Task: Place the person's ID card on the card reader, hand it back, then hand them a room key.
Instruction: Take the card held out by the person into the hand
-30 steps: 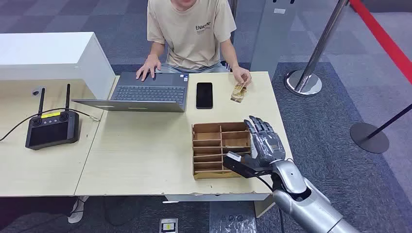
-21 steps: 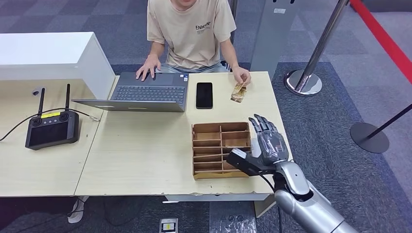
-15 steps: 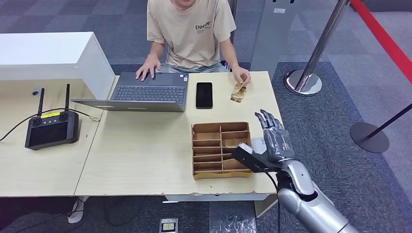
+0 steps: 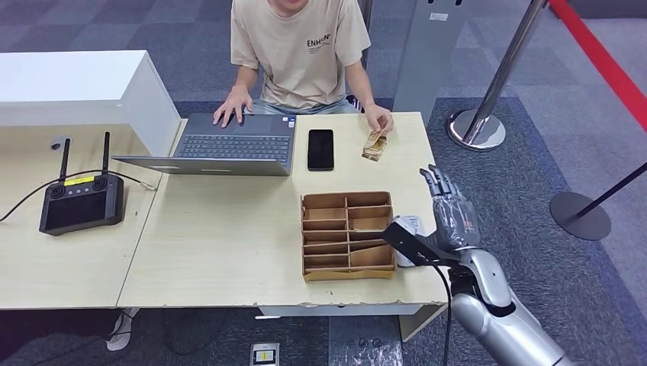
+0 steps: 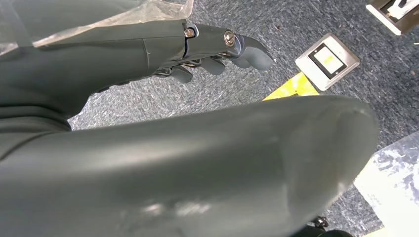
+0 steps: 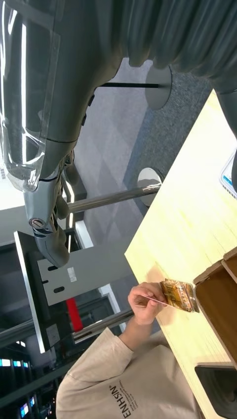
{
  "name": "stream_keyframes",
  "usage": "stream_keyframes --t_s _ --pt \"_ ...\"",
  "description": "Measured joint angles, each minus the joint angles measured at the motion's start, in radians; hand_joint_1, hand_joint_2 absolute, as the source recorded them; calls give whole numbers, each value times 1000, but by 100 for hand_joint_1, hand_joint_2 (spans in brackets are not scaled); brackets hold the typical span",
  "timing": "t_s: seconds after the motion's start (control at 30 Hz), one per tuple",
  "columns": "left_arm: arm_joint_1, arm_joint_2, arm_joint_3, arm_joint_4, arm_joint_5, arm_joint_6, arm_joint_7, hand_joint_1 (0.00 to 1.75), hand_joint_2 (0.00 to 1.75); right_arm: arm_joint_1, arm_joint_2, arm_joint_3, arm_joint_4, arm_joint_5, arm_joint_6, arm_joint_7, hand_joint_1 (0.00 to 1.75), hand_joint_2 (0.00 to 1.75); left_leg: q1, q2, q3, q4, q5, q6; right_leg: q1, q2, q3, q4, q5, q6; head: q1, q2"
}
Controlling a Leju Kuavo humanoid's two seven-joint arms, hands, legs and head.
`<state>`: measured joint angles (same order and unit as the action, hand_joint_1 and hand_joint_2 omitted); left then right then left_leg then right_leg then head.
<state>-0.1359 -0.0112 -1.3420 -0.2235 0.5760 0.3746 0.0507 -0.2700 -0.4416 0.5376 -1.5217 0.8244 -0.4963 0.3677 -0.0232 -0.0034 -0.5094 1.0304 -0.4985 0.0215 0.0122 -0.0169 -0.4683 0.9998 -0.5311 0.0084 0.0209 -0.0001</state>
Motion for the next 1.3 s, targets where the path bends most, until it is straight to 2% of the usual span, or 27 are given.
stream_keyframes --t_s 0.83,0.97,1.13,1.3 --pt "0 0 0 0 0 0 0 0 0 5 -8 -11 -15 0 0 0 0 175 0 0 0 0 0 0 0 0 0 0 0 0 0 0" --pt "0 0 0 0 0 1 0 0 0 5 -8 -14 -17 -2 -1 -1 175 175 0 0 0 0 0 0 0 0 0 0 0 0 0 0" --pt "0 0 0 0 0 14 0 0 0 21 -8 -27 -21 -39 -49 -21 175 175 0 0 0 0 0 0 0 0 0 0 0 0 0 0" --pt "0 0 0 0 0 15 0 0 0 35 -8 -36 -27 -43 -55 -26 175 175 0 0 0 0 0 0 0 0 0 0 0 0 0 0"
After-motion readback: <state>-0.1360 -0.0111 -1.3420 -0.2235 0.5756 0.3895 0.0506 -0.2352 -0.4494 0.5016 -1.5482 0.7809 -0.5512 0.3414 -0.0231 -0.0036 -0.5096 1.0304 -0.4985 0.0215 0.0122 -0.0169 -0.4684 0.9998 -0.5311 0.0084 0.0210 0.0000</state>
